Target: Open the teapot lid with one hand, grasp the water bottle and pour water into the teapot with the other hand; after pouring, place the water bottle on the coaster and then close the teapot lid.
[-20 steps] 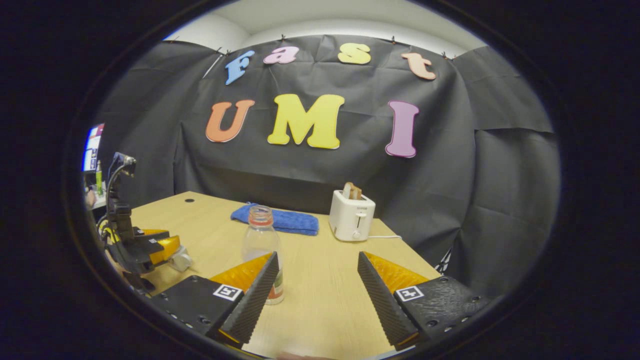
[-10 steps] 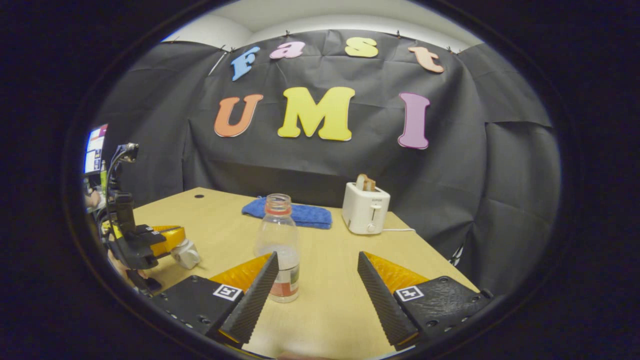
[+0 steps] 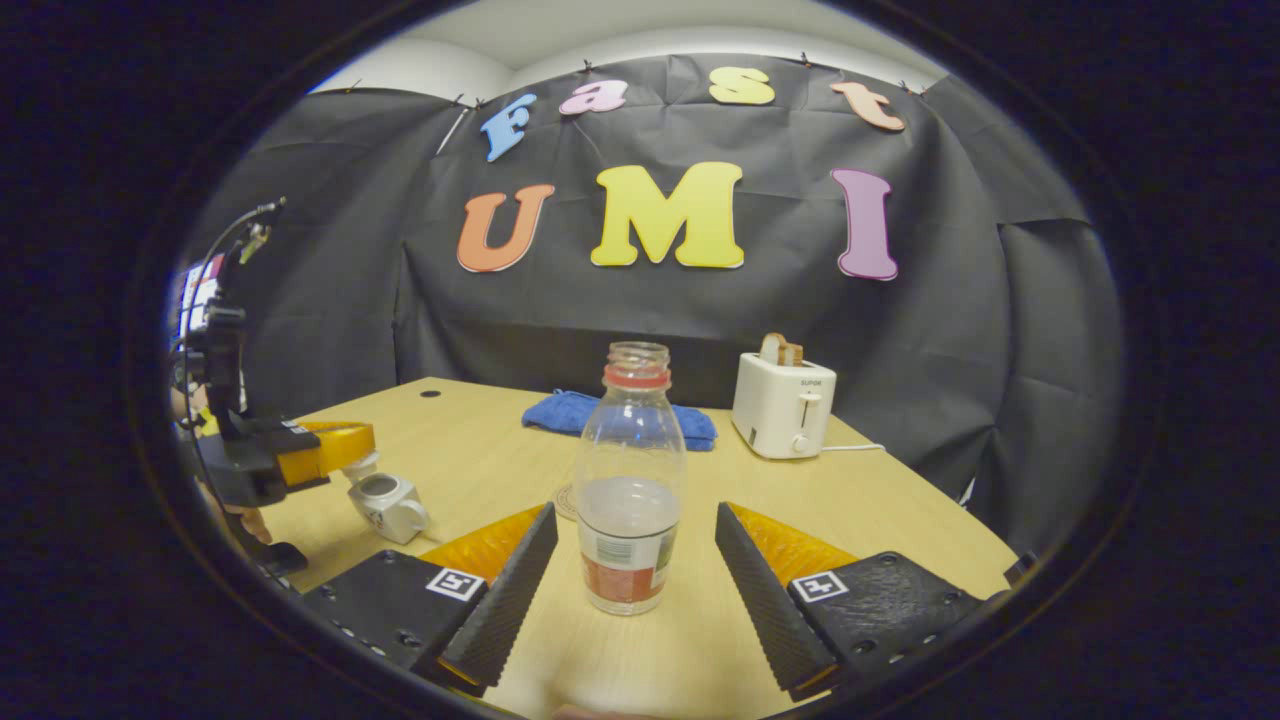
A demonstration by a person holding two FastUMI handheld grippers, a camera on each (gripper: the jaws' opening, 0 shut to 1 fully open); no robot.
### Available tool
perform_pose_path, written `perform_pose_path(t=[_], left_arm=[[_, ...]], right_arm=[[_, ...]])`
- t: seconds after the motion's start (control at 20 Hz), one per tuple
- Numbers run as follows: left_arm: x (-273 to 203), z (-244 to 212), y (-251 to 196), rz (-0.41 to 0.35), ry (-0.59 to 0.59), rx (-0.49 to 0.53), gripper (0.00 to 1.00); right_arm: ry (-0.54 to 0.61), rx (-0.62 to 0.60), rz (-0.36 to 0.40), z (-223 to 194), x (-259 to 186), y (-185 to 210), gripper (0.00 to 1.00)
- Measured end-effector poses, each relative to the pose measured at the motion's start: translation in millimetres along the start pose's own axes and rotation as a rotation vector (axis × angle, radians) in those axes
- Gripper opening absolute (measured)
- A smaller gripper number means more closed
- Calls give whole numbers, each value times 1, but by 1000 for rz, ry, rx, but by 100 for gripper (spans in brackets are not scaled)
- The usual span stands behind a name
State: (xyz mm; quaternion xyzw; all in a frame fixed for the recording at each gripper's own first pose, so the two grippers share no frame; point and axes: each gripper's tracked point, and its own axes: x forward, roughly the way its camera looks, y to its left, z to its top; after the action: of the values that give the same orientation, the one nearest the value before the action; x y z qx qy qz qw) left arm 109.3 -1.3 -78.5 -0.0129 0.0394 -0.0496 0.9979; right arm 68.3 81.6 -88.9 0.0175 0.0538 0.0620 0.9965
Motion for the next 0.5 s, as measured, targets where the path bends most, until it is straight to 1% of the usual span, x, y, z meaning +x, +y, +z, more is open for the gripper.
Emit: perform_pose_path(t=[0.2, 0.25, 0.3, 0.4, 0.45, 0.5], left_arm=[[-13, 12, 11, 13, 2, -6, 3], [-17, 15, 13, 15, 0, 2, 3], [-19, 19, 14, 14, -1, 12, 3], [-27, 24, 14, 1, 2, 26, 3], [-31, 28, 15, -5, 0, 29, 3], [-34, 32, 17, -10, 0, 31, 3]], right_arm=[[-60, 40, -15, 0, 17, 1, 98], [-61, 46, -26, 0, 22, -1, 98], [-44, 47, -40, -4, 28, -4, 95], [-22, 67, -44, -8, 37, -5, 98], [-19, 81, -48, -9, 37, -6, 95], [-20, 97, -51, -6, 37, -6, 90]])
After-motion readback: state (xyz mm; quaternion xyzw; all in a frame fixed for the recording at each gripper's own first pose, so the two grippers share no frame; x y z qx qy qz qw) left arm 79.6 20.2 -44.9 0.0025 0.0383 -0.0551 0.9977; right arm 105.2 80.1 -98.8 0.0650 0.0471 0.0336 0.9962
